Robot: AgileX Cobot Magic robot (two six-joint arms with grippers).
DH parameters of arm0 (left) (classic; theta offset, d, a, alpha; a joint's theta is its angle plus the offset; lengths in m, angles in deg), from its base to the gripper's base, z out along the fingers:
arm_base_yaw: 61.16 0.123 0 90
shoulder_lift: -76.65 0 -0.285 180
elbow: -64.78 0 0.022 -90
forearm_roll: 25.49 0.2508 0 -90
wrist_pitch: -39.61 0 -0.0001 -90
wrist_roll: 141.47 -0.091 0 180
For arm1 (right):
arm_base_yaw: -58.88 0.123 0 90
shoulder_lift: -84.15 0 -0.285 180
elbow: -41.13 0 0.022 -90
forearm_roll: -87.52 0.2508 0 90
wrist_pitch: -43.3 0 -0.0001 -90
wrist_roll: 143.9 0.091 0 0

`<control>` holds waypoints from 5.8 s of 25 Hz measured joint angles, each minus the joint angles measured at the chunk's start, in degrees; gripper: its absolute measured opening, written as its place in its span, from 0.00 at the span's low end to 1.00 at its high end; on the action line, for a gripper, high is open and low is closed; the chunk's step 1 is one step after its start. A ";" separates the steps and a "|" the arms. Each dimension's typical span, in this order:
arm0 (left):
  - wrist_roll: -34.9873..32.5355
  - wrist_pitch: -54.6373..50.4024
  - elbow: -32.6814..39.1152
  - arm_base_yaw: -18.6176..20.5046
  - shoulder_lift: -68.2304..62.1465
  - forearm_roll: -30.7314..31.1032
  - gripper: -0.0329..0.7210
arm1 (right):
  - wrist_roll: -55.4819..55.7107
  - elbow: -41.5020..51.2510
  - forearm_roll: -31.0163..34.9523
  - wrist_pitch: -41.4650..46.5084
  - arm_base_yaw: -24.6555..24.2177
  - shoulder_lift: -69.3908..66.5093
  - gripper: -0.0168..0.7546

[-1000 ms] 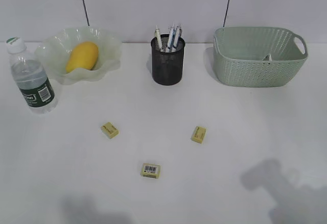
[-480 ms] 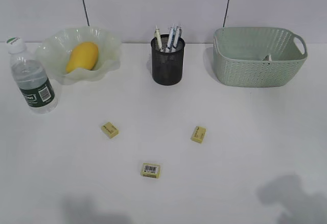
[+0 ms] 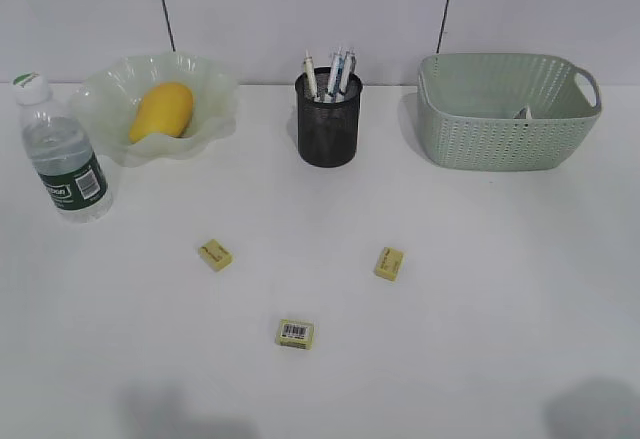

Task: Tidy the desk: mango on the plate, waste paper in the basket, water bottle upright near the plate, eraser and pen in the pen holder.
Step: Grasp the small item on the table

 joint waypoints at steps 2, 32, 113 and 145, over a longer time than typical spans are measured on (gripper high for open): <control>0.00 0.00 0.00 0.00 0.00 0.00 0.36 | 0.12 0.00 0.19 0.00 0.00 0.77 0.67; 0.00 0.00 0.00 11.23 0.00 0.00 0.36 | 1.98 0.00 1.82 -0.05 -20.96 6.37 0.67; -12.54 4.67 -42.93 -14.73 -97.97 -3.38 0.76 | 2.28 0.00 1.99 -0.11 -20.96 6.37 0.67; -12.13 8.38 -47.99 -16.62 -110.59 0.50 0.76 | 2.29 0.00 2.73 -0.11 -20.96 6.37 0.67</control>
